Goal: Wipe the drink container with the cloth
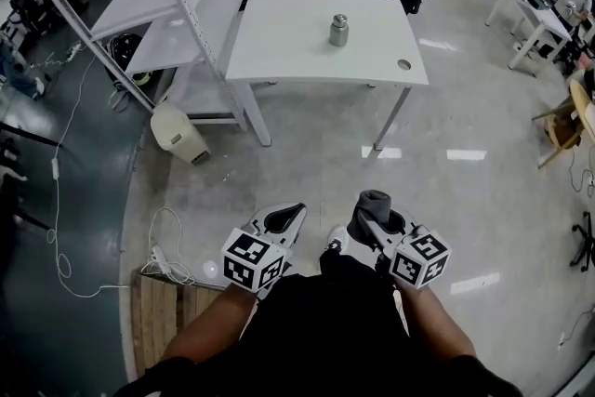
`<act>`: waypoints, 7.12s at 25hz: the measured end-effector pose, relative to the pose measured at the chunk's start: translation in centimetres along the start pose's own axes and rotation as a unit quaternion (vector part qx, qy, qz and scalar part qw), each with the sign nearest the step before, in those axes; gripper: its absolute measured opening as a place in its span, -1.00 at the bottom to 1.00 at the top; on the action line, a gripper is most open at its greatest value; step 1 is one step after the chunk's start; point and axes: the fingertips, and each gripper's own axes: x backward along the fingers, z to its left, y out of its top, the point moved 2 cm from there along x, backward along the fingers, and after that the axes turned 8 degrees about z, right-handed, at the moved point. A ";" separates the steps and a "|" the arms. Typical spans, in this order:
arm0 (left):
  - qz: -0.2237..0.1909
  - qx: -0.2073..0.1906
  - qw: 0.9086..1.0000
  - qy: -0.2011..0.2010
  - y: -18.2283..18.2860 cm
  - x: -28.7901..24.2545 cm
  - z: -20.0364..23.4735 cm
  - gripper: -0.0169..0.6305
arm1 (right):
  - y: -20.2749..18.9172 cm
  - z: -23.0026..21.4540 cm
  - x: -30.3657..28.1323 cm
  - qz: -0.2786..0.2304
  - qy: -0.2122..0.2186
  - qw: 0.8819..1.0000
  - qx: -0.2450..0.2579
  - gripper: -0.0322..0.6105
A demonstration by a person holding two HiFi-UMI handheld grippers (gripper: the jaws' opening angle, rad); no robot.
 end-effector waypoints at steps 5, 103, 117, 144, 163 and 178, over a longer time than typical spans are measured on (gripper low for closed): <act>0.005 0.010 1.000 -0.005 2.4 -3.3 2.3 -0.90 | 2.6 -3.5 -2.0 -0.008 0.005 1.000 -0.005 -0.55; 0.024 -0.017 0.999 0.030 32.5 -36.9 36.5 -0.90 | 32.8 -38.7 -32.2 0.038 0.005 0.999 0.010 -0.55; 0.065 -0.043 0.994 0.073 33.4 -40.9 38.5 -0.89 | 34.5 -42.3 -36.4 0.064 0.075 0.995 0.018 -0.55; 0.129 -0.175 0.975 -0.040 30.5 -42.4 41.3 -0.54 | 37.8 -39.7 -47.0 0.060 -0.042 0.980 0.185 -0.55; 0.126 -0.176 0.976 -0.036 30.8 -42.0 41.3 -0.54 | 36.8 -43.7 -45.7 0.064 -0.071 0.990 0.107 -0.55; 0.142 -0.202 0.968 -0.031 30.9 -43.8 41.0 -0.46 | 35.7 -46.6 -43.0 0.057 -0.098 0.991 0.070 -0.55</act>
